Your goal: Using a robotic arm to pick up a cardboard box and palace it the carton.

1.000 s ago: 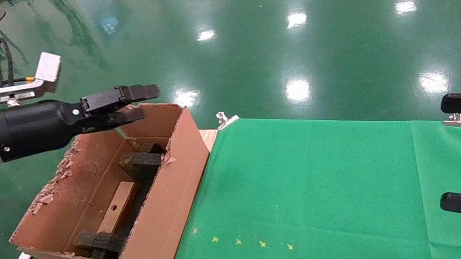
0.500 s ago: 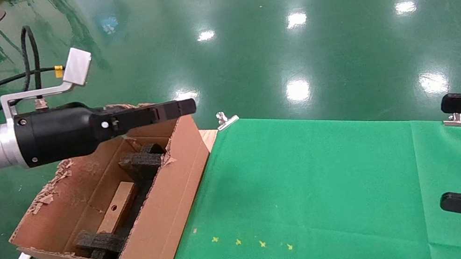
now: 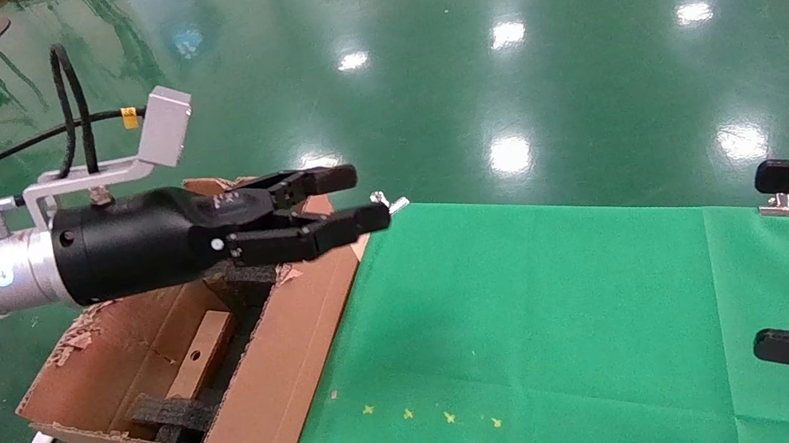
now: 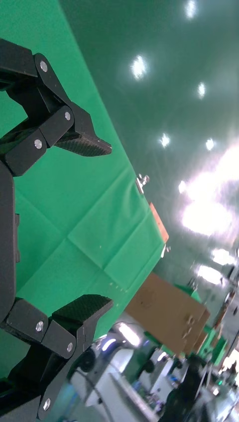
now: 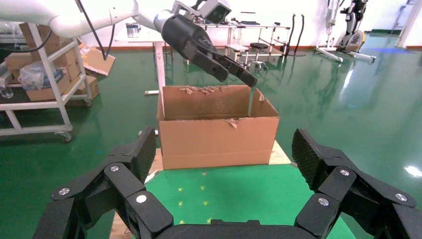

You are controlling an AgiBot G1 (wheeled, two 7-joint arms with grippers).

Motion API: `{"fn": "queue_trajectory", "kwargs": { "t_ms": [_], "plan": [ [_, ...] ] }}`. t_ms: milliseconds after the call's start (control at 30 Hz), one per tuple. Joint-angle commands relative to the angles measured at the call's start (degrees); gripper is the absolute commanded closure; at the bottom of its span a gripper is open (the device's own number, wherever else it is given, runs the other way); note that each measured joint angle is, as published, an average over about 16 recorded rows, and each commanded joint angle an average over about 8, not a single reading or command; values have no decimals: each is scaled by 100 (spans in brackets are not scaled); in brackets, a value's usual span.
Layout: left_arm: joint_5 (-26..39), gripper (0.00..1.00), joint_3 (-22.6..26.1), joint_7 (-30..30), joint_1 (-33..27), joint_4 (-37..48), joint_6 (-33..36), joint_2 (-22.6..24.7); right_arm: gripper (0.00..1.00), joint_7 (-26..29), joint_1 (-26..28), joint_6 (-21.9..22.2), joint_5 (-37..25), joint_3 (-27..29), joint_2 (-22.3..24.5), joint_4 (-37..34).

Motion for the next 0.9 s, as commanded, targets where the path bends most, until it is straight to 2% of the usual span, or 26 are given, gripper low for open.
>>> {"fn": "queue_trajectory", "kwargs": {
  "t_ms": [33,900],
  "plan": [
    [-72,0,-84,125,129,-190,-5,-2,0,0,0,0,0,0,0,0],
    [-989,0,-1154,1701,1774,-2605,-63,-22,0,0,0,1,0,0,0,0]
  ]
}}
